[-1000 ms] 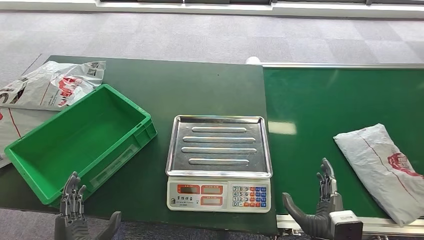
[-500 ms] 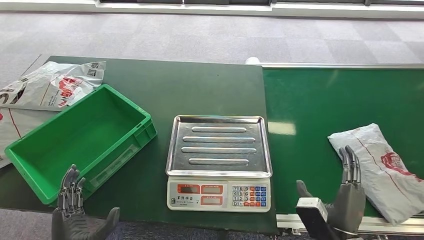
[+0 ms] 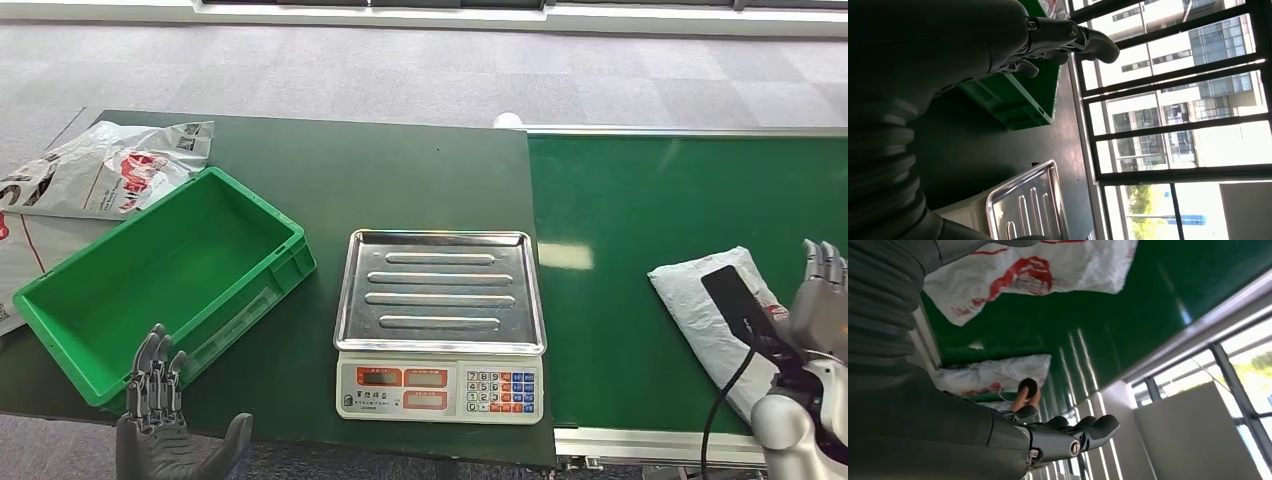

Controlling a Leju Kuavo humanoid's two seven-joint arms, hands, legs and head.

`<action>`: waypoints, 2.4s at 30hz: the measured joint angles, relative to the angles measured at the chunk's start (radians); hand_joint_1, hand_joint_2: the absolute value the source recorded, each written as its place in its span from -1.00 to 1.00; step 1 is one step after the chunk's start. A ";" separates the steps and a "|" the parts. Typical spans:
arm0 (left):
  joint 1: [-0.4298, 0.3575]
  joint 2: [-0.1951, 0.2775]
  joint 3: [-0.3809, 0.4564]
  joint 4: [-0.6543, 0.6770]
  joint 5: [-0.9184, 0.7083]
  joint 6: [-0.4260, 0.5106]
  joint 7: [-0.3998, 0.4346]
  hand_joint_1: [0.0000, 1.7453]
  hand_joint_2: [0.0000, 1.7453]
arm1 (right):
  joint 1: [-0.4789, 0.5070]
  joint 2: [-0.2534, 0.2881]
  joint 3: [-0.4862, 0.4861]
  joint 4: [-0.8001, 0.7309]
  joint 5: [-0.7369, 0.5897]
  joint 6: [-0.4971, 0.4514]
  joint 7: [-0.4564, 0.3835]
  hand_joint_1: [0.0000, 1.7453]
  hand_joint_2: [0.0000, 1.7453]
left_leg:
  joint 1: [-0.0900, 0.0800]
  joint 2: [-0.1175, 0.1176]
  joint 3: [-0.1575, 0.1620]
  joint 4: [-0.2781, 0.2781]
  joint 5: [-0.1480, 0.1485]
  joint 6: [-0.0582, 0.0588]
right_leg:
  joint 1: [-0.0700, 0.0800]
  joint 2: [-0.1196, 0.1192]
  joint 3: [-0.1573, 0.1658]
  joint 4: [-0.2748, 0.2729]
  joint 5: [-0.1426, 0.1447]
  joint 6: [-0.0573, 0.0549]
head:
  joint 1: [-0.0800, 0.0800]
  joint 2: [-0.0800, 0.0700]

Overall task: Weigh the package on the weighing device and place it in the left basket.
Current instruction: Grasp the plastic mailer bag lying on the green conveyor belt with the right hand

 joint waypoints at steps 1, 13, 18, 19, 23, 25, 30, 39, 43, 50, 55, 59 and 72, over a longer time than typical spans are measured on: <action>-0.002 0.007 -0.002 0.000 0.004 -0.001 0.003 -1.00 1.00 | -0.002 -0.009 -0.017 0.030 -0.013 0.019 0.006 -1.00 1.00 | 0.000 0.000 -0.001 0.000 0.000 0.000 | 0.000 0.000 0.000 0.000 0.000 0.000 | 0.000 0.000; -0.018 0.037 -0.002 0.006 0.044 -0.055 -0.014 -1.00 1.00 | -0.064 -0.064 -0.130 0.554 -0.043 0.203 0.020 -1.00 1.00 | 0.000 -0.003 -0.002 0.000 0.000 0.000 | 0.000 -0.003 0.000 0.000 -0.001 0.001 | 0.000 0.000; -0.031 0.043 0.009 0.018 0.063 -0.057 -0.039 -1.00 1.00 | -0.133 -0.080 -0.148 0.775 -0.082 0.268 -0.074 -1.00 1.00 | 0.002 0.003 0.003 0.000 -0.002 -0.002 | 0.004 0.003 0.003 -0.002 -0.001 0.000 | -0.001 0.000; -0.032 0.043 0.011 0.019 0.064 -0.057 -0.041 -1.00 1.00 | -0.149 -0.082 -0.148 0.800 -0.083 0.281 -0.074 -1.00 1.00 | 0.003 0.004 0.004 0.000 -0.002 -0.002 | 0.005 0.004 0.004 -0.002 -0.001 -0.001 | 0.000 0.000; -0.033 0.043 0.019 0.023 0.064 -0.055 -0.046 -1.00 1.00 | -0.192 -0.087 -0.148 0.864 -0.086 0.303 -0.069 -0.67 1.00 | 0.007 0.005 0.007 0.000 -0.003 -0.002 | 0.007 0.004 0.008 -0.005 -0.001 -0.002 | 0.000 0.000; -0.033 0.043 0.020 0.023 0.064 -0.054 -0.046 -1.00 1.00 | -0.205 -0.088 -0.148 0.883 -0.087 0.306 -0.068 0.33 1.00 | 0.008 0.005 0.006 0.000 -0.004 -0.002 | 0.007 0.004 0.012 -0.006 0.000 -0.001 | 0.000 0.000; -0.033 0.043 0.022 0.023 0.064 -0.045 -0.046 -1.00 1.00 | -0.230 -0.088 -0.138 0.907 -0.088 0.288 -0.069 1.00 1.00 | 0.008 0.005 0.006 0.000 -0.004 0.000 | 0.007 0.004 0.018 -0.008 0.000 0.000 | 0.000 0.000; -0.027 0.027 0.032 0.010 0.043 -0.024 -0.031 -1.00 1.00 | -0.291 -0.049 -0.082 0.905 -0.196 0.069 -0.138 1.00 1.00 | 0.005 0.002 0.004 0.000 0.000 0.001 | 0.005 0.002 0.012 -0.007 0.004 0.002 | 0.000 0.000; -0.025 0.015 0.043 0.009 0.033 -0.039 -0.035 -1.00 1.00 | -0.289 -0.029 -0.068 0.835 -0.339 0.011 -0.225 1.00 1.00 | 0.004 -0.001 0.001 0.000 0.003 0.000 | 0.004 0.000 0.006 -0.005 0.004 0.002 | 0.000 0.000; -0.029 -0.003 0.063 0.015 0.026 -0.071 -0.055 -1.00 1.00 | -0.237 0.003 0.023 0.516 -0.692 0.148 -0.244 1.00 1.00 | 0.004 -0.001 -0.007 0.000 0.004 -0.001 | 0.003 0.000 0.001 -0.002 0.004 0.002 | 0.000 0.000; -0.030 -0.010 0.074 0.017 0.020 -0.084 -0.060 -1.00 1.00 | -0.221 0.022 0.057 0.401 -0.786 0.144 -0.268 1.00 1.00 | 0.004 -0.001 -0.010 0.000 0.004 -0.001 | 0.003 0.000 -0.001 -0.001 0.004 0.001 | 0.000 0.000; -0.038 -0.023 0.081 0.017 0.007 -0.081 -0.063 -1.00 1.00 | -0.219 0.074 0.185 0.111 -0.908 -0.076 -0.375 1.00 1.00 | 0.004 -0.002 -0.010 0.000 0.007 -0.004 | 0.004 -0.001 -0.007 0.001 0.005 -0.001 | 0.000 0.000; -0.085 0.004 0.015 0.068 0.005 0.047 -0.098 -1.00 1.00 | -0.389 0.249 0.789 -0.164 -0.855 -0.276 -0.443 1.00 1.00 | 0.005 -0.002 -0.010 -0.002 0.012 -0.011 | 0.008 -0.001 -0.012 0.003 0.008 -0.008 | 0.000 0.000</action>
